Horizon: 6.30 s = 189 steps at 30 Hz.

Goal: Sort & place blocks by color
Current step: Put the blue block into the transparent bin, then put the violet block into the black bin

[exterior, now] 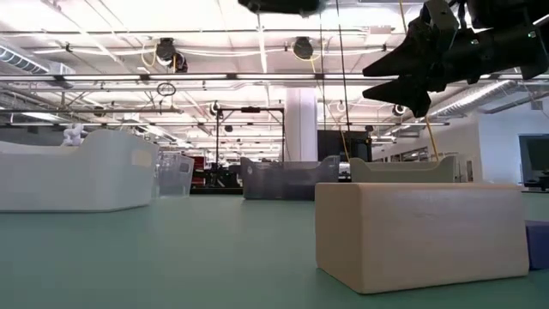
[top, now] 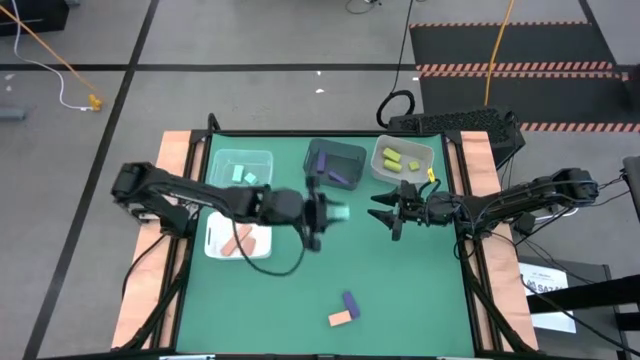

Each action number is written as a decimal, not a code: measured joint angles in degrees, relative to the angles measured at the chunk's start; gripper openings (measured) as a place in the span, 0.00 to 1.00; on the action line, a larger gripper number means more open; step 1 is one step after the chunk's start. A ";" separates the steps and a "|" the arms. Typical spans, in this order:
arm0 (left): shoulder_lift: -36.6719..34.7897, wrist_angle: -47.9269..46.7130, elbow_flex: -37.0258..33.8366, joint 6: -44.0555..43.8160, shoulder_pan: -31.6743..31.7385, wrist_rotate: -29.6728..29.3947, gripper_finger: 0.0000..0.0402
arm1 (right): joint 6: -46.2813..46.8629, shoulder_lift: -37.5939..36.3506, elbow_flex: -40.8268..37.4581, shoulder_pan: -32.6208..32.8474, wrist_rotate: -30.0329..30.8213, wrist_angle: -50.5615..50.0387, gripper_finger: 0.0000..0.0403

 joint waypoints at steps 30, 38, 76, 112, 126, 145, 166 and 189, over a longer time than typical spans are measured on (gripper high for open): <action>-5.01 10.20 -0.07 -13.11 2.58 -20.78 0.33 | 7.89 0.00 0.00 0.01 1.33 -0.58 0.56; -4.99 -27.52 -0.07 -42.06 10.59 -20.74 0.33 | 9.01 0.00 0.00 0.00 2.95 -0.61 0.56; -4.97 -46.10 -19.36 -54.97 41.96 4.04 0.73 | 5.74 0.00 0.00 -0.09 7.21 -0.65 0.56; -15.24 -22.74 -6.82 -61.44 8.38 13.28 0.66 | -4.55 7.61 15.65 7.06 -11.26 -25.30 0.56; -15.19 -15.70 -6.84 -62.36 -5.95 13.15 0.66 | 16.31 31.15 32.85 11.91 -10.78 -32.01 0.56; -14.97 -16.09 -6.84 -62.47 -21.75 4.85 0.66 | 53.95 48.55 47.50 27.37 0.10 -46.77 0.56; -15.00 -16.12 -6.86 -63.35 -24.59 1.43 0.65 | 55.57 60.13 59.49 27.96 -1.10 -62.20 0.52; -15.00 -16.42 -6.88 -63.34 -24.59 1.50 0.65 | 37.11 58.23 58.98 27.42 -1.99 -63.05 0.22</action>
